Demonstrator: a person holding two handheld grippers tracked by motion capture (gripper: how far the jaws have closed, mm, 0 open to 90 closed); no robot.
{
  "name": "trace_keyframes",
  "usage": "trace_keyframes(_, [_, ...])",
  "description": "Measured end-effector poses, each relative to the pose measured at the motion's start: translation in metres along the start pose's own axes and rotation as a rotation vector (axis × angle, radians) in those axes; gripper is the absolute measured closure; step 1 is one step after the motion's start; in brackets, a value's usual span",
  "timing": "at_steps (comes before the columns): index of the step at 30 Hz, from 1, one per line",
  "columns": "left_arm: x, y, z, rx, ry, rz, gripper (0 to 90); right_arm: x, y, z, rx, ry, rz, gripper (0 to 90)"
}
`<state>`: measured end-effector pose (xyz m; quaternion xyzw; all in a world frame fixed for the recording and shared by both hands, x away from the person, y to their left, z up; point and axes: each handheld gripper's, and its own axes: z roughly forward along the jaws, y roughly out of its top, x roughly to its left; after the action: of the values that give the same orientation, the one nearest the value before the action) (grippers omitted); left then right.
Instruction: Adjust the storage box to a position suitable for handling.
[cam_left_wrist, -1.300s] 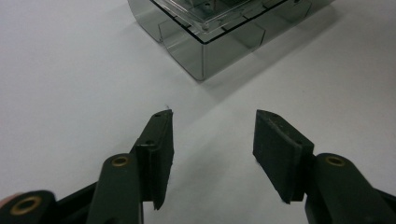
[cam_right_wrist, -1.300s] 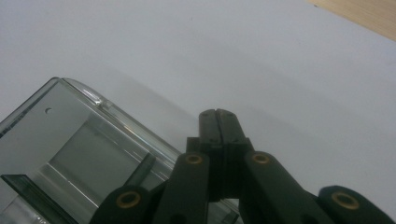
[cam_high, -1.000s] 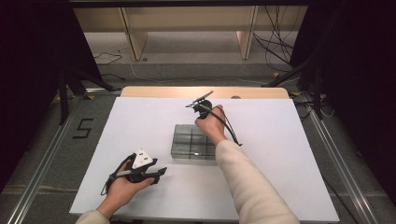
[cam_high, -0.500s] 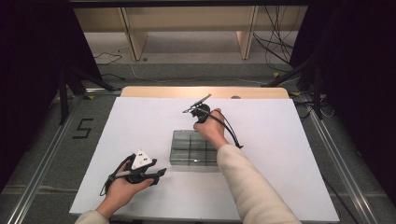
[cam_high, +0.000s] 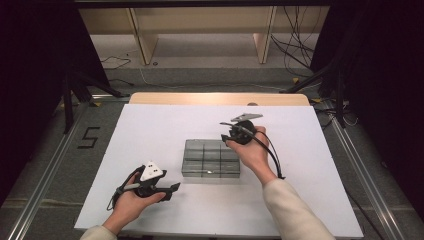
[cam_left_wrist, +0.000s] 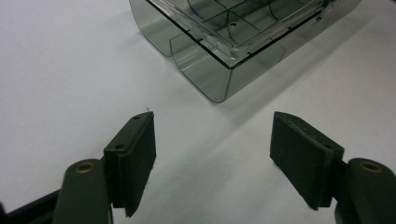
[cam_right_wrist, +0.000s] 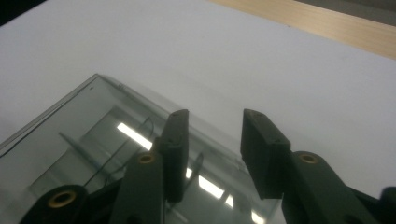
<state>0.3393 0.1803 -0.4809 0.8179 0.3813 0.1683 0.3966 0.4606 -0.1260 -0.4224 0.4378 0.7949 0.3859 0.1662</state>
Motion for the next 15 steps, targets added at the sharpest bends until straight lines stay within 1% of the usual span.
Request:
trace_keyframes(2, [0.000, 0.000, 0.000, 0.003, -0.001, 0.001, 30.6, -0.003, -0.012, -0.014, -0.024, 0.002, -0.003, 56.3])
trace_keyframes(4, [-0.001, 0.000, 0.000, 0.003, -0.004, -0.004, 29.8, -0.006, -0.026, -0.026, -0.042, 0.021, 0.008, 53.2])
trace_keyframes(5, [-0.001, 0.000, 0.000, 0.004, -0.006, -0.005, 29.5, -0.006, -0.033, -0.032, -0.058, 0.021, 0.013, 51.9])
trace_keyframes(7, [-0.002, 0.000, 0.000, 0.002, -0.006, -0.005, 29.0, -0.007, -0.048, -0.042, -0.067, 0.018, 0.004, 49.6])
trace_keyframes(8, [-0.002, 0.001, 0.000, 0.002, -0.005, -0.004, 29.0, -0.007, -0.054, -0.047, -0.075, 0.023, 0.007, 48.5])
trace_keyframes(11, [-0.003, 0.001, 0.000, 0.002, -0.004, 0.002, 28.7, -0.006, -0.069, -0.058, -0.086, 0.031, 0.004, 44.4])
trace_keyframes(13, [-0.003, 0.001, 0.000, 0.002, -0.002, 0.004, 28.7, -0.006, -0.077, -0.065, -0.097, 0.021, 0.001, 42.8])
trace_keyframes(15, [-0.003, 0.001, 0.000, 0.003, -0.002, 0.006, 28.8, -0.005, -0.085, -0.069, -0.100, 0.026, -0.005, 42.1])
